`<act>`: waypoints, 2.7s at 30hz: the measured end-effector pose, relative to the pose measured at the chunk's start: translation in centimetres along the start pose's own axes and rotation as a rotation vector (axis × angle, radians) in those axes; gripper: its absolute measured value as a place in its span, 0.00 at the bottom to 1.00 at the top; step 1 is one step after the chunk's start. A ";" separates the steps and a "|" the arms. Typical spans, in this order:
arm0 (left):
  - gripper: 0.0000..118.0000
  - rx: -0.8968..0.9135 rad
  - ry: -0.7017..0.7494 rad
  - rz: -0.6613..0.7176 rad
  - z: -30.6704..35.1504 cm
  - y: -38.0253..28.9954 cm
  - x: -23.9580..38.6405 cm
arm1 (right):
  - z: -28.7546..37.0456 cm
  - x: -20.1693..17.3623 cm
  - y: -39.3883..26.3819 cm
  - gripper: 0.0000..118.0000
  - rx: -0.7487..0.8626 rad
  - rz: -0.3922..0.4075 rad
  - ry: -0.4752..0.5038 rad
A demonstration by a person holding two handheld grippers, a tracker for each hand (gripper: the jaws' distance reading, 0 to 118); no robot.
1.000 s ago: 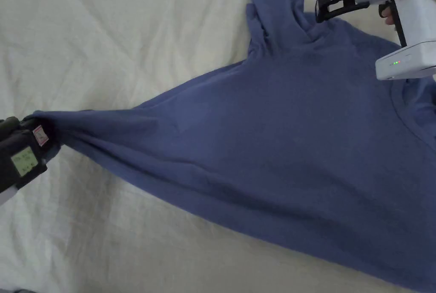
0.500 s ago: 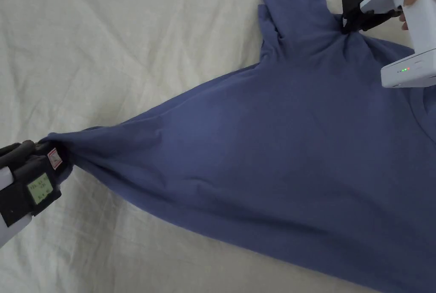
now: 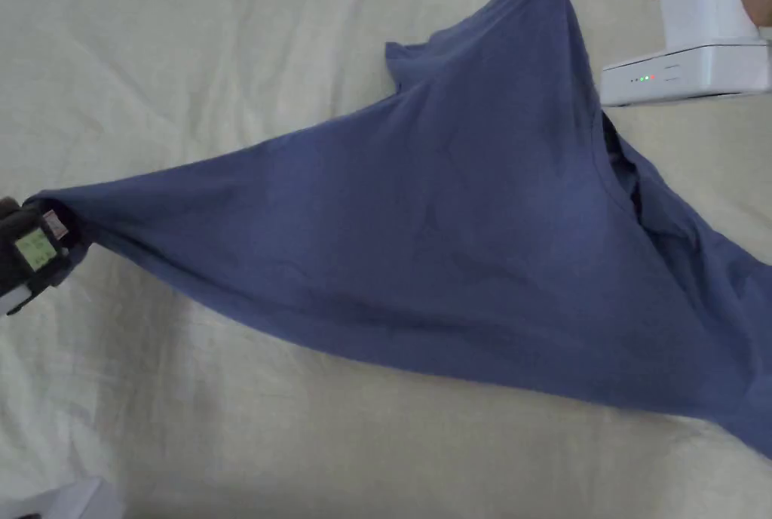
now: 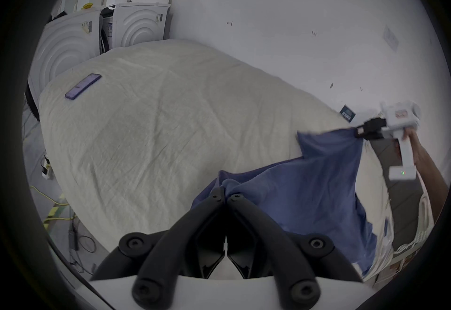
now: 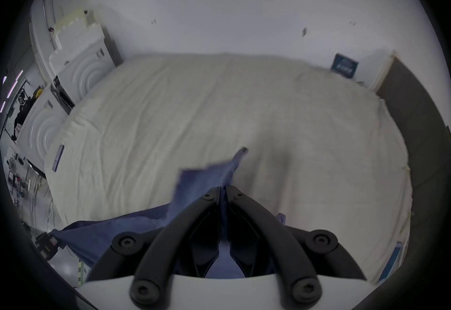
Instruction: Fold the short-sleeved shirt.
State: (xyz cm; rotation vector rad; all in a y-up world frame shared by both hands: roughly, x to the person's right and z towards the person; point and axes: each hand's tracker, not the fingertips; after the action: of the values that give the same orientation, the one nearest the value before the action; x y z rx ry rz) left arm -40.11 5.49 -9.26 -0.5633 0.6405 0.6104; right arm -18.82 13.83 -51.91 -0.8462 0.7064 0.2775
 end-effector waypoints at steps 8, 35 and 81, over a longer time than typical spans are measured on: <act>0.00 0.103 -0.061 0.042 2.0 1.6 1.2 | 15.9 3.6 -6.3 0.03 0.189 -0.134 -0.065; 0.00 0.463 -0.341 -0.142 19.1 13.8 9.7 | 46.0 5.8 -15.8 0.03 0.778 -0.287 -0.251; 0.00 0.517 0.110 -0.299 -9.6 28.8 22.3 | 17.0 9.0 8.4 0.03 0.724 -0.176 -0.552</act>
State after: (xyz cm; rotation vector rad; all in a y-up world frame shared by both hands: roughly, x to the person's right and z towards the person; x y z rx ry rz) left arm -48.58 26.61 -39.29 -0.1993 0.7666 0.1195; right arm -8.43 31.82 -55.17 -0.1154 0.1736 0.0718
